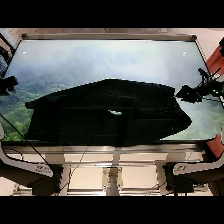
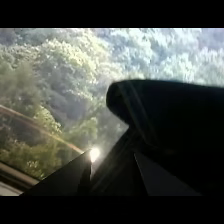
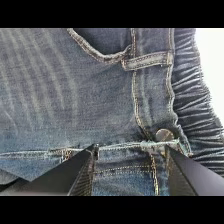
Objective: Fold the clothes and pants, and hang the long-sleeved shirts on hangers.
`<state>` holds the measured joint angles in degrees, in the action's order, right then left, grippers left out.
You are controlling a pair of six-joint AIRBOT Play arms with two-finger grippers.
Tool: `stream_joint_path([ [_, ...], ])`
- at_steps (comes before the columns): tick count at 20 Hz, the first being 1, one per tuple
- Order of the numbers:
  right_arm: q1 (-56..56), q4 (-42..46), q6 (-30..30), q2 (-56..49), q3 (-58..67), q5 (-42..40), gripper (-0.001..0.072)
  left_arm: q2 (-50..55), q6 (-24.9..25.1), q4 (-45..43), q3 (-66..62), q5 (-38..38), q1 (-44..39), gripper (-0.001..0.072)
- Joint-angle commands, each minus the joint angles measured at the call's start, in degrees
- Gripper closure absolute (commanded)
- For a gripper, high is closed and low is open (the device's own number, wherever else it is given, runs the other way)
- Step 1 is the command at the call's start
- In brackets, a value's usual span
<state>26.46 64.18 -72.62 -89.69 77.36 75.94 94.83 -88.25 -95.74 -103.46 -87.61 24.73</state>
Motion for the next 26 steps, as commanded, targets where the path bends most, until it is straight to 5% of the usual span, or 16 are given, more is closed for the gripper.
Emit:
stream_joint_path([
  [1, -0.07, 0.09, 0.02, 0.00, 0.00, 1.31, 0.0232, -0.98, 14.29, 12.57, 1.18, -3.80, -1.27, 0.0394],
  [3, -0.07, 0.13, 0.26, 0.00, 0.00, 2.82, 0.0232, -1.11, 16.35, 17.05, 2.12, -4.44, -3.89, 0.0397],
  [8, -0.07, 0.31, 1.36, 0.00, 0.00, 2.67, 0.0232, -1.14, 5.49, 7.39, 9.20, -8.68, -12.61, 0.0397],
  [14, -0.07, 0.37, 3.15, 0.00, 0.00, 2.54, 0.0232, -2.05, 4.46, -1.31, 20.02, -8.55, -18.64, 0.0398],
  [26, -0.07, 0.26, 3.34, 0.00, 0.00, 2.69, 0.0232, -2.27, 2.01, -6.75, 23.04, 4.42, -19.63, 0.0422],
])
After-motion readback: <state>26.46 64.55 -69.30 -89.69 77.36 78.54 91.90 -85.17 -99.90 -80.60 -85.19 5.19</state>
